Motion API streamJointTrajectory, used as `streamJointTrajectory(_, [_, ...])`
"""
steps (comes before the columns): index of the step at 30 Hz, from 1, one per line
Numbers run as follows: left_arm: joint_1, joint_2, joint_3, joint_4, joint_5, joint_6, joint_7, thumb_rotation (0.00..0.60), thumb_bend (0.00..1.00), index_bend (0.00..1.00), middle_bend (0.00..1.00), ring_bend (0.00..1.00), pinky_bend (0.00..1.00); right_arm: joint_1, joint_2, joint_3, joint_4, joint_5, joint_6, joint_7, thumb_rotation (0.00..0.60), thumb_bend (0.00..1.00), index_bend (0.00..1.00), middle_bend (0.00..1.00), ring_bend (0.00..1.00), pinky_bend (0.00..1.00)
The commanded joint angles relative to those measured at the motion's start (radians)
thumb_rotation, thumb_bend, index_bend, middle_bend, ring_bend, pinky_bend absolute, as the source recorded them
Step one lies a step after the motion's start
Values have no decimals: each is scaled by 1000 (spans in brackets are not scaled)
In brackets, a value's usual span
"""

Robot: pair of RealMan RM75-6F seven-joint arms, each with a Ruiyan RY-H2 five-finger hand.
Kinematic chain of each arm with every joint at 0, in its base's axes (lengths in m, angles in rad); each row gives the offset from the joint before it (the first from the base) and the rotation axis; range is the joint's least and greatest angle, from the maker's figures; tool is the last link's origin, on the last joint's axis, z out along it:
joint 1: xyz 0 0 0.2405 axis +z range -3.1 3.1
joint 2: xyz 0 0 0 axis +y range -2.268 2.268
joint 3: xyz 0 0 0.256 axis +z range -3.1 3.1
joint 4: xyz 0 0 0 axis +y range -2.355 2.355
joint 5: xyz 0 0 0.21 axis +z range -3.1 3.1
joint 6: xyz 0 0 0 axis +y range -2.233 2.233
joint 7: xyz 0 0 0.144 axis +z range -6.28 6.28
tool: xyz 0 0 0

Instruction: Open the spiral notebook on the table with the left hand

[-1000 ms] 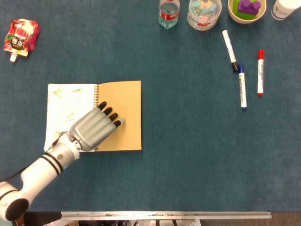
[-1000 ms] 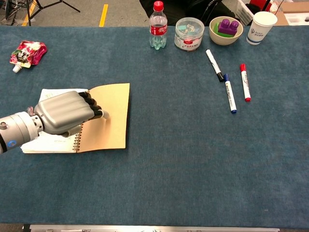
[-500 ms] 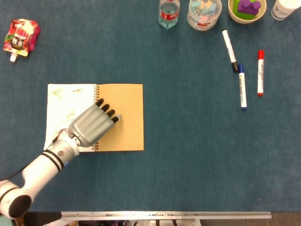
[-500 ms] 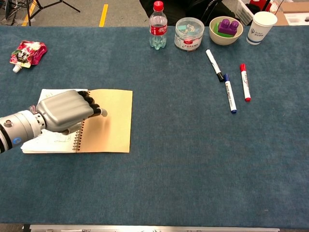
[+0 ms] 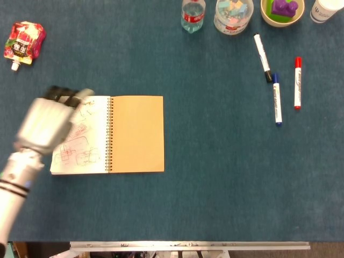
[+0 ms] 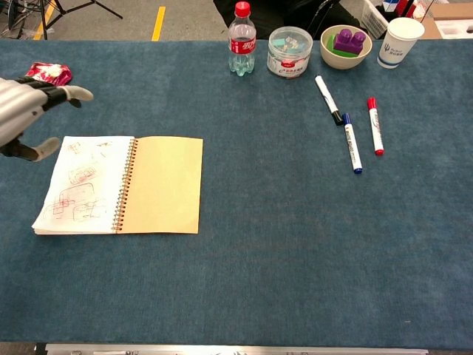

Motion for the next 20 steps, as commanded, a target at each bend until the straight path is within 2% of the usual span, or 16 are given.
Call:
streamJointTrajectory(1, [82, 3, -19, 51, -25, 80, -85, 562, 380, 80, 184, 138, 181, 13, 22, -4, -30, -8, -19, 1, 600, 394, 347, 275, 215, 306])
streamJointTrajectory(4, [139, -7, -26, 78, -45, 130, -144, 432, 380, 69, 162, 120, 171, 20, 35, -5, -57, -13, -26, -4, 600, 393, 347, 273, 213, 306])
streamJointTrajectory(6, [167, -12, -28, 91, -42, 157, -182, 385, 380, 68, 160, 120, 171, 24, 45, -10, -73, -9, -40, -15, 600, 393, 344, 272, 211, 306])
streamJointTrajectory(9, [202, -8, -16, 112, -6, 180, -246, 379, 380, 68, 159, 120, 171, 32, 58, -15, -97, -3, -62, -27, 600, 394, 339, 272, 209, 306])
streamJointTrajectory(13, [245, -14, -11, 120, 19, 219, -262, 384, 380, 68, 159, 120, 163, 40, 62, -13, -113, -6, -65, -38, 600, 394, 339, 272, 209, 306])
streamJointTrajectory(20, [285, -31, -24, 132, 48, 254, -271, 439, 380, 68, 158, 120, 163, 51, 63, -11, -134, -12, -64, -58, 600, 394, 339, 272, 209, 306])
